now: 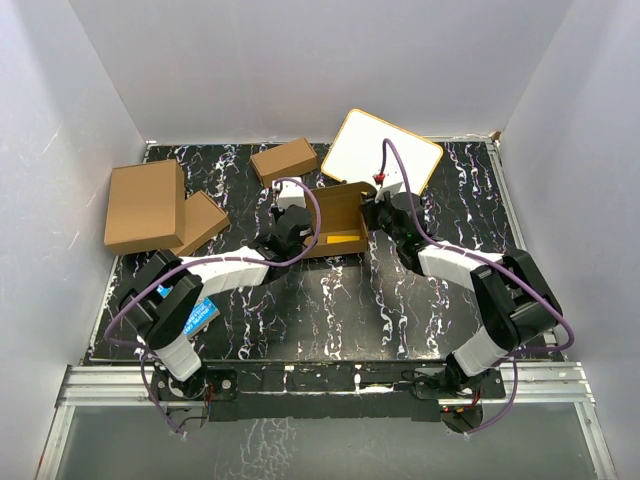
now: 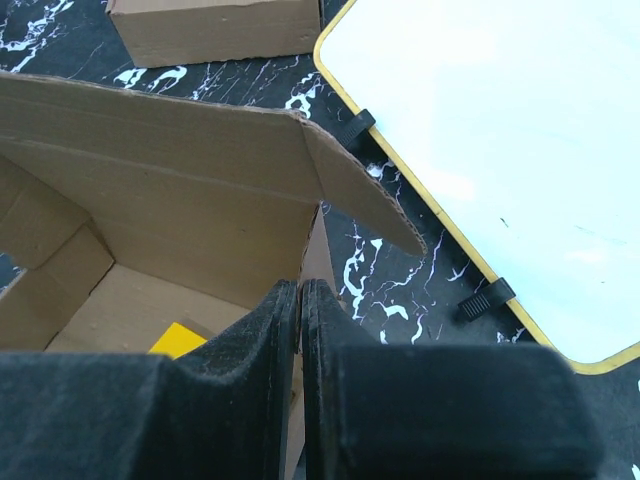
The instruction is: Fold the paper box
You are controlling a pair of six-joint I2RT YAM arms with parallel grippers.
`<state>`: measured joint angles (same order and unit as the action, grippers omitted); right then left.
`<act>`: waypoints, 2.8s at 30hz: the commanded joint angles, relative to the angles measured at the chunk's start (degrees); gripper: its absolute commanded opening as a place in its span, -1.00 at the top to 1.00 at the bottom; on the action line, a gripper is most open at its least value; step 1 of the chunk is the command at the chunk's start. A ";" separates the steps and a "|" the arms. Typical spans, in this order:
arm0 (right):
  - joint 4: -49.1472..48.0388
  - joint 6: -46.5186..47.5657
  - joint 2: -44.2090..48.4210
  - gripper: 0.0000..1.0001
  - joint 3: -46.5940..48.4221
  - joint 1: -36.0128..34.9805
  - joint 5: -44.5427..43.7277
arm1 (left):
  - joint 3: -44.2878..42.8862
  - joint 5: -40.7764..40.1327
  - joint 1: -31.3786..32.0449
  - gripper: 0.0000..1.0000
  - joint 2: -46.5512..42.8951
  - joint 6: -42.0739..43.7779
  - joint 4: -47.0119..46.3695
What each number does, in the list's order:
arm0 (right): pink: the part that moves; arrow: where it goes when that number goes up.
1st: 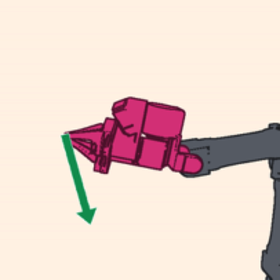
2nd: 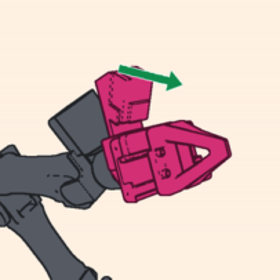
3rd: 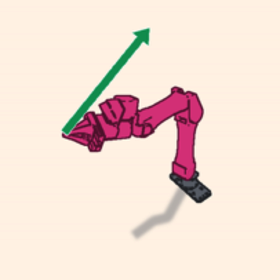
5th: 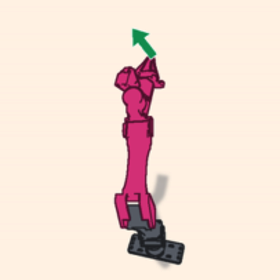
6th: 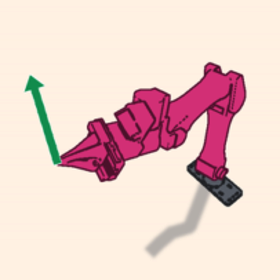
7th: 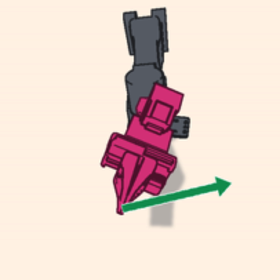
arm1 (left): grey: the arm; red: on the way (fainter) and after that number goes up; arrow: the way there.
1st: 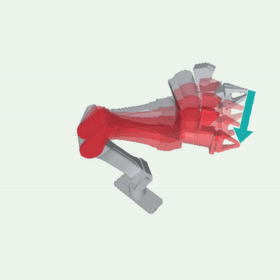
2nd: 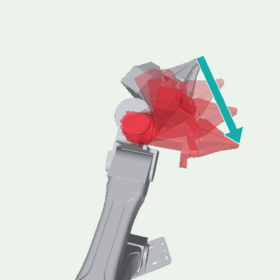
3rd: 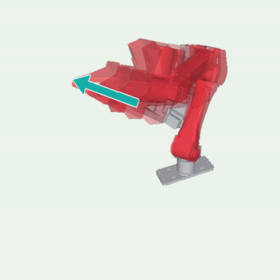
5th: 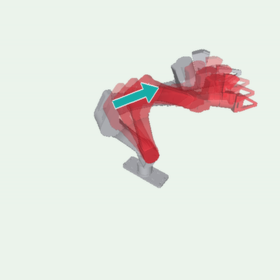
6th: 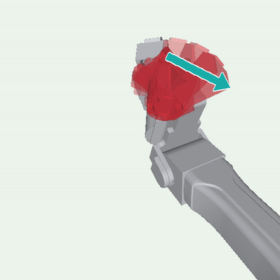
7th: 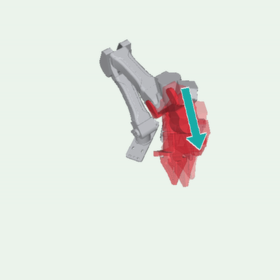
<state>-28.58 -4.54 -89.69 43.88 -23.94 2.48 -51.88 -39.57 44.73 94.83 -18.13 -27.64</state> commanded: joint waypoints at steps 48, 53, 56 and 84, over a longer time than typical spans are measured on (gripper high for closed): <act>-2.53 2.19 9.80 0.77 -10.54 -2.93 7.63 | 6.68 2.84 7.21 0.61 -10.53 -6.86 6.52; -2.60 2.33 9.74 0.79 -10.65 -2.93 7.45 | 6.55 3.66 7.26 0.37 -12.74 -7.43 8.26; -2.62 2.35 9.62 0.80 -10.83 -2.90 7.52 | 6.59 4.30 7.22 0.23 -14.50 -7.68 9.71; -5.80 4.39 9.27 0.81 -13.06 -2.46 8.96 | 7.52 12.40 7.08 -0.42 -27.74 -2.75 25.33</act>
<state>-29.82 -1.76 -81.73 31.97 -26.52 10.61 -44.12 -27.79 51.62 69.78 -23.44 -5.72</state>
